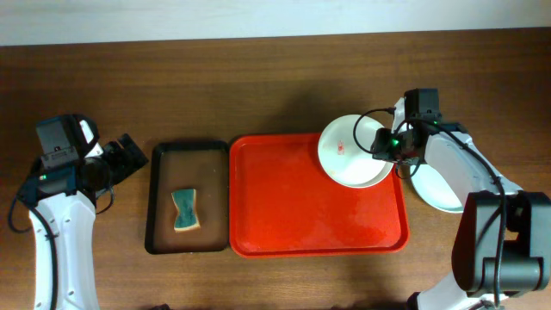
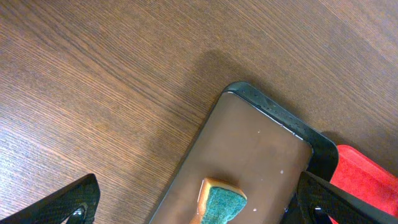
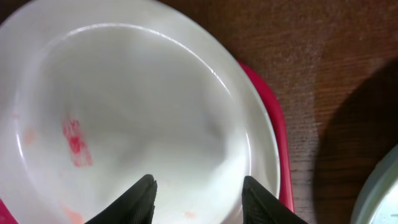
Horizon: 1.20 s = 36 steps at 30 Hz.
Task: Clean dirty plates on tray and stack at the side
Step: 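Move the right gripper to the white plate and drag it onto the tray center, then grip the white plate's rim with the right gripper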
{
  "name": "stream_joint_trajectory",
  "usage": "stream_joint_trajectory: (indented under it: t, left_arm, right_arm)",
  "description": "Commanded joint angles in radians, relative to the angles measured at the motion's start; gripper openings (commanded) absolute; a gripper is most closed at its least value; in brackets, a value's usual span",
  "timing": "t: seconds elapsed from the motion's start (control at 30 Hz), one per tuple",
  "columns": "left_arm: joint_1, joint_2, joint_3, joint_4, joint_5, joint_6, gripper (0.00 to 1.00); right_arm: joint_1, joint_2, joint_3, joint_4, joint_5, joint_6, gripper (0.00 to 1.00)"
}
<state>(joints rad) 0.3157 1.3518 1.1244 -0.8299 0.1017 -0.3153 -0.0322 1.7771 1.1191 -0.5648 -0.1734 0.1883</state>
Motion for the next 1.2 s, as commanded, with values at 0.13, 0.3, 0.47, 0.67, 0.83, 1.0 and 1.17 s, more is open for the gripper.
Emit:
stream_joint_trajectory:
  t: [0.13, 0.3, 0.47, 0.67, 0.83, 1.0, 1.17]
  left_arm:
    - [0.002, -0.008, 0.02, -0.001, 0.01, -0.01, 0.99]
    - [0.002, -0.008, 0.02, -0.001, 0.01, -0.01, 0.99]
    - [0.002, -0.008, 0.02, -0.001, 0.01, -0.01, 0.99]
    - [0.002, -0.008, 0.02, -0.001, 0.01, -0.01, 0.99]
    - [0.002, -0.008, 0.02, -0.001, 0.01, -0.01, 0.99]
    - [0.002, -0.008, 0.02, -0.001, 0.01, -0.01, 0.99]
    - [0.002, -0.008, 0.02, -0.001, 0.01, -0.01, 0.99]
  right_arm:
    - [0.006, -0.021, 0.016, -0.035, 0.186, 0.006, 0.42]
    - [0.006, -0.018, -0.014, -0.04, 0.185, 0.007, 0.33]
    - [0.006, -0.018, -0.033, -0.042, 0.182, 0.007, 0.26]
    - [0.006, -0.018, -0.069, -0.018, 0.179, 0.011, 0.15]
    - [0.008, -0.018, -0.069, -0.035, 0.014, 0.011, 0.04]
    - [0.123, -0.018, -0.069, -0.2, -0.107, 0.103, 0.04]
    - [0.212, -0.018, -0.069, -0.249, -0.108, 0.214, 0.07]
